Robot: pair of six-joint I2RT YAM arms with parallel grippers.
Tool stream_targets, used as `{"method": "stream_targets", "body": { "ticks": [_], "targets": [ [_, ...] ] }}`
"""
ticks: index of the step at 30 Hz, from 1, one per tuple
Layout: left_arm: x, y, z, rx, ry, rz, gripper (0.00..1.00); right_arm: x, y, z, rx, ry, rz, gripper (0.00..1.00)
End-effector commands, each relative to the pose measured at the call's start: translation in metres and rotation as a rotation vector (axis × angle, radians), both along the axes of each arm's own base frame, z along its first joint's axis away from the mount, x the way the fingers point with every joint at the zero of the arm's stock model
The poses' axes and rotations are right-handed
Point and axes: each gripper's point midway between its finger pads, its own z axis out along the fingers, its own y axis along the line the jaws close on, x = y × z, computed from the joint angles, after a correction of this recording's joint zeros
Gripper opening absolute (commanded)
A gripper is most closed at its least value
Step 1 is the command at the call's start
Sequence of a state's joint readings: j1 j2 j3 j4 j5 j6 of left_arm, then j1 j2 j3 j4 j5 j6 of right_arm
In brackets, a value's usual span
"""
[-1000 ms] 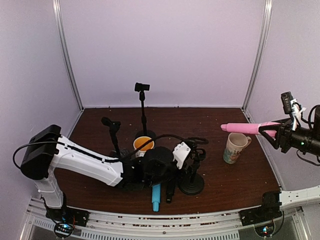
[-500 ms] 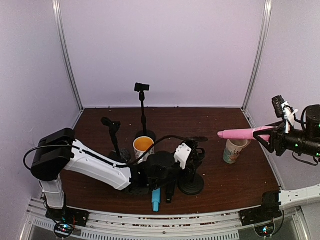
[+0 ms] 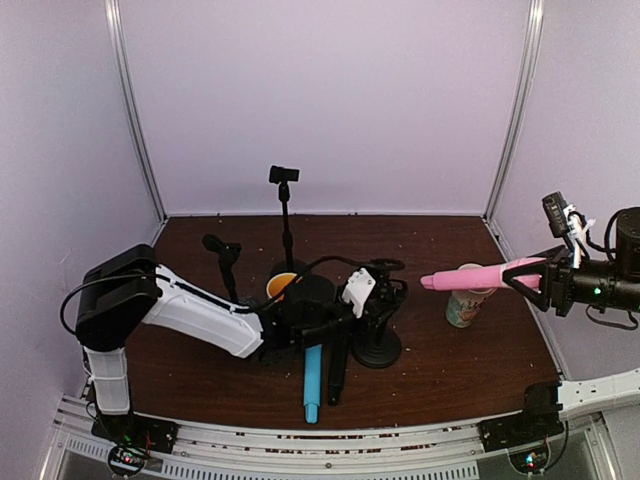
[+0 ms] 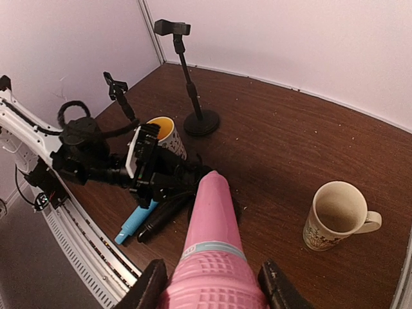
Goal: Attach the microphones to the stand
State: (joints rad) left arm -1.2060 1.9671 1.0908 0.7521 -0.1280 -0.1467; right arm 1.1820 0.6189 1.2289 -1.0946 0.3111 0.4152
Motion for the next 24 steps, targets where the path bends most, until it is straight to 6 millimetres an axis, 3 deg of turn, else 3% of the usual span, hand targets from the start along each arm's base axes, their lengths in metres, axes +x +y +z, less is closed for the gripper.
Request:
{"method": "stream_targets", "body": {
  "ticks": [1,6,11,16,24],
  "targets": [
    [0.016,-0.015,0.036,-0.128,-0.114,-0.154,0.0,-0.005,0.008,0.018,0.086,-0.029,0.051,0.0],
    [0.016,-0.022,0.026,-0.145,-0.105,-0.19,0.0,-0.002,0.023,0.011,0.053,-0.043,0.086,0.0],
    [0.014,-0.027,0.031,-0.174,-0.081,-0.211,0.0,0.007,0.028,0.017,0.031,-0.094,0.063,0.0],
    [0.012,-0.028,0.035,-0.194,-0.072,-0.226,0.0,0.016,0.04,0.007,-0.046,-0.101,0.058,0.0],
    [0.013,-0.029,0.033,-0.232,-0.035,-0.242,0.0,0.023,0.041,0.0,-0.079,-0.12,0.031,0.0]
  ]
}}
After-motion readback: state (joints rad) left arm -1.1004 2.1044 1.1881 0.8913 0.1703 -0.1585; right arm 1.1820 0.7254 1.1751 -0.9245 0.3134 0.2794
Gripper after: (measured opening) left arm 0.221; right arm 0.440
